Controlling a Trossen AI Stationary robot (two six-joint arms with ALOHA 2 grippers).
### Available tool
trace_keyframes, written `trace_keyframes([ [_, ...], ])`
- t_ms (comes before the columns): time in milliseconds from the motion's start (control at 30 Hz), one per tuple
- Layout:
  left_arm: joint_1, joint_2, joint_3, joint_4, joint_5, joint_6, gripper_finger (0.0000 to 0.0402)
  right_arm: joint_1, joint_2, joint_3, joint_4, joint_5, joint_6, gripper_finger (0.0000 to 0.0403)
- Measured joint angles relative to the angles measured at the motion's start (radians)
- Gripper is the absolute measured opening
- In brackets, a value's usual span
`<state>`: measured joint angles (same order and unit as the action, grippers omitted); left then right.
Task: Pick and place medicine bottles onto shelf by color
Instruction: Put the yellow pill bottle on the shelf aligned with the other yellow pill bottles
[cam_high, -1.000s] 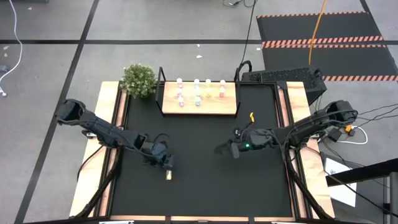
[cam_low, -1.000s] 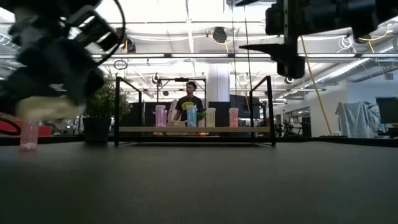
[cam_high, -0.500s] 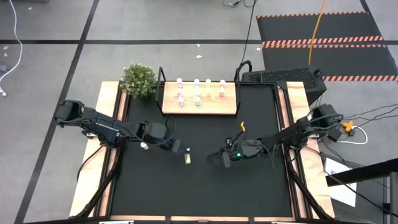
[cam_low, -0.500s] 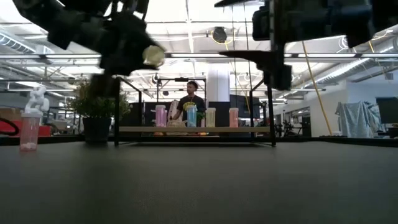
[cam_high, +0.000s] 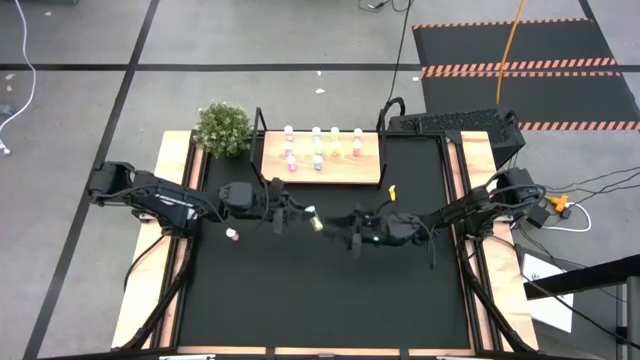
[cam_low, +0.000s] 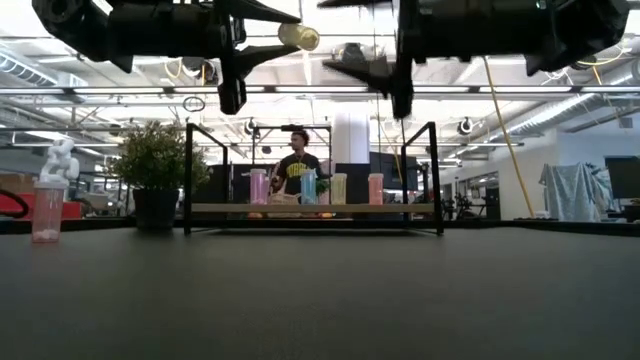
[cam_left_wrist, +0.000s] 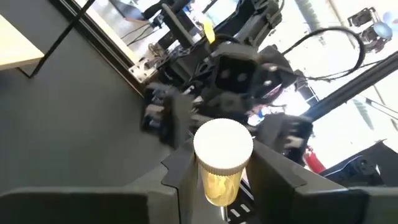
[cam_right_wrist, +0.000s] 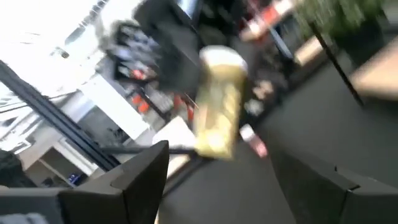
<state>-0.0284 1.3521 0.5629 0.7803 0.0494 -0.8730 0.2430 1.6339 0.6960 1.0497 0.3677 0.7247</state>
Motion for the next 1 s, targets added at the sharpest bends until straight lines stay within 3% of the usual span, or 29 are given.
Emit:
trace_keyframes([
  [133,0.008,0.0,0.0,0.0,0.0,0.001,0.0127,-0.003,-0.002,0.003,0.085,0.0,-0.112,0.0274],
  [233,0.008,0.0,0.0,0.002,-0.006,0.007,0.0127,-0.016,-0.002,0.003,0.079,-0.002,-0.106,0.0274],
  [400,0.008,0.001,0.0,0.043,-0.104,0.134,0.0127,-0.054,-0.001,0.003,0.027,-0.002,-0.174,0.0274],
  [633,0.012,0.003,0.0,0.129,-0.114,0.18,0.0127,-0.108,-0.001,0.003,0.114,-0.008,-0.302,0.0274],
  [867,0.011,0.003,0.0,0.161,-0.123,0.198,0.0127,-0.132,-0.001,0.003,0.125,-0.135,-0.299,0.0259],
  [1000,0.011,0.003,0.003,0.17,-0.145,0.216,0.0127,-0.132,-0.001,0.002,0.189,-0.137,-0.293,0.0235],
])
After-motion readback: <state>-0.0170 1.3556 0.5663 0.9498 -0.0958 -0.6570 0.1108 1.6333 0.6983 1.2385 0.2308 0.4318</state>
